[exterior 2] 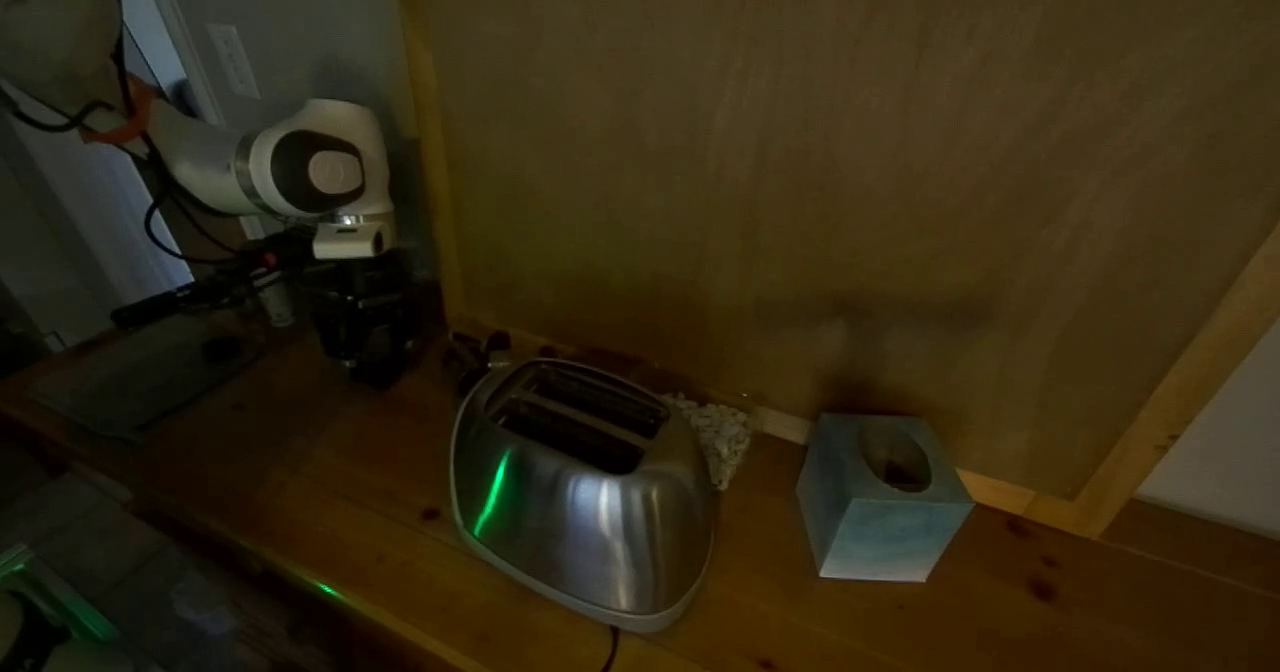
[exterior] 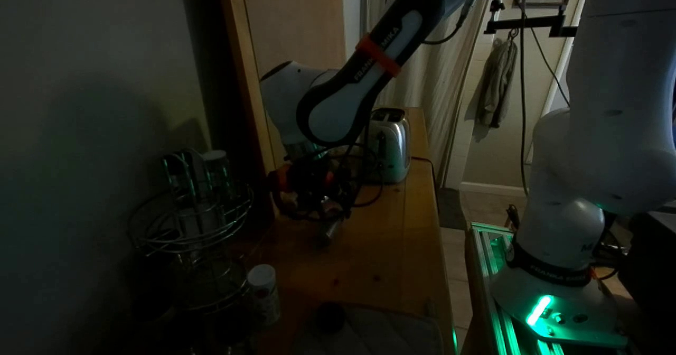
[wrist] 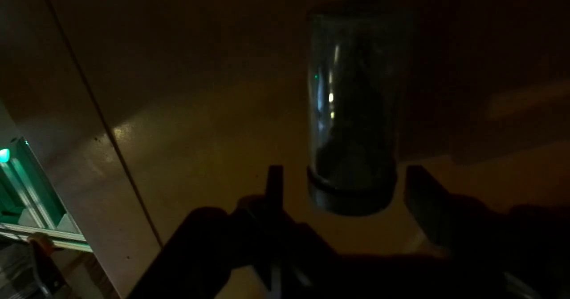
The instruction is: Flip the bottle over
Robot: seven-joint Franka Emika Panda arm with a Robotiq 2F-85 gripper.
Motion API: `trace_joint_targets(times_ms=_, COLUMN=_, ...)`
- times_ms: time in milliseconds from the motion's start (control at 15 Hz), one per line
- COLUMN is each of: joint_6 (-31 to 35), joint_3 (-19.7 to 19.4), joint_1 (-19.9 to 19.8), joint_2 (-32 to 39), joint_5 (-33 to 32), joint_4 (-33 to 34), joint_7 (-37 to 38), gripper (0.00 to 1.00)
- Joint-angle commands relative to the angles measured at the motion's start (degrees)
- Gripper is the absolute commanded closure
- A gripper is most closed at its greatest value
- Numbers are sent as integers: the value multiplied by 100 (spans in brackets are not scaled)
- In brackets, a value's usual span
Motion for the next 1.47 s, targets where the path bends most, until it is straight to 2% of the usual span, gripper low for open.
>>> trace_joint_targets(times_ms=0, joint_6=34, joint_3=-111, joint_1=-14, joint_2=-159, joint_5=-122, joint_4=-164, joint_7=19, gripper=1)
trace_joint_targets(times_ms=200, joint_6=125, joint_3=-169, joint_1=-63, joint_2=-274, joint_5=32, joint_4=-269, joint_7=-171, gripper=0)
trace_joint_targets(times_ms=467, joint_6=568, joint_3=-269, joint_1=-224, joint_2=-461, joint_5=682, joint_4=-514, joint_7=-1031, gripper=0)
trace_joint_targets(times_ms=667, joint_6=1117, joint_3=-358, joint_1=-355, joint_2=-552, joint_5=1544, joint_4=-710, joint_7=-1989, gripper=0)
trace_joint_targets(times_ms=933, joint_6=1478, joint_3=-472, joint_1=-484, joint_2=-486, joint_5=2503, joint_4=-826, joint_7=-3069, gripper=0)
trace_joint_targets(times_ms=1133, joint_6=1596, joint_3=-553, joint_1=-571, joint_2=-442, joint_5=3440, joint_4=-880, joint_7=-3909, gripper=0)
trace_joint_targets(times_ms=1400, joint_6=1351, joint_3=-658, joint_1=-691, joint_2=-413, joint_5=4524, joint_4=-863, joint_7=-5072, gripper=0)
